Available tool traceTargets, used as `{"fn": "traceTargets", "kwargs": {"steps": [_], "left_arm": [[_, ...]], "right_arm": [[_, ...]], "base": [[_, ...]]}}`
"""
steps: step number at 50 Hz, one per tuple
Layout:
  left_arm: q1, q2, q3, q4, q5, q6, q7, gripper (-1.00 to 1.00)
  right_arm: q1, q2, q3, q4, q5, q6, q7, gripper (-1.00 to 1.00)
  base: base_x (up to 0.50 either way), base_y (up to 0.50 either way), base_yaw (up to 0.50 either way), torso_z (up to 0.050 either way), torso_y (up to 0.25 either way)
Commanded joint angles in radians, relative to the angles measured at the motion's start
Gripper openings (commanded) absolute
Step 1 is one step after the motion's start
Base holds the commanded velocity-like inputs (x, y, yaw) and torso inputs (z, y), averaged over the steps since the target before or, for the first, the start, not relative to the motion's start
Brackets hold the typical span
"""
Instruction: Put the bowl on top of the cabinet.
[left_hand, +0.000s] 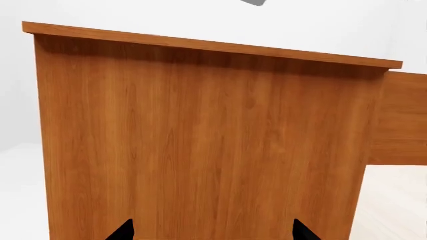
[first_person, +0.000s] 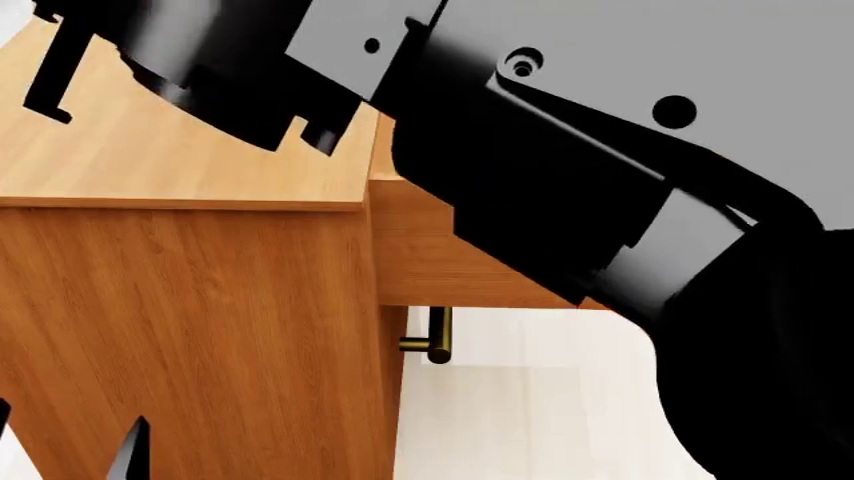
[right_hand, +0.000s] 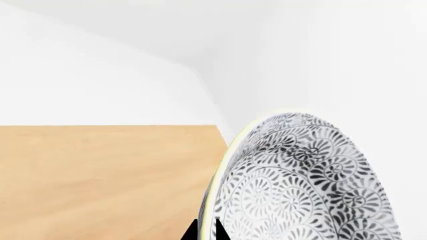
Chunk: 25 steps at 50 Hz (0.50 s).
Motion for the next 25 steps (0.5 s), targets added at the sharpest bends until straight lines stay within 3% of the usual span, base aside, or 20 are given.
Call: {"fn": "traceTargets", "kwargs": {"steps": [1,25], "left_arm": [[0.009,-0.008,-0.006,0.011,-0.008,0.008,0.0,1.0],[0.016,-0.02,-0.013,0.03,-0.022,0.013,-0.008,1.0]], "right_arm": [[-0.047,0.0,0.005,-0.048,-0.069,0.024,-0.024,-1.0],[-0.048,0.0,0.005,-0.051,-0.073,0.026,-0.027,-1.0]], "base": [[0.0,0.0,0.0,0.0,0.0],[0.0,0.0,0.0,0.0,0.001]]}}
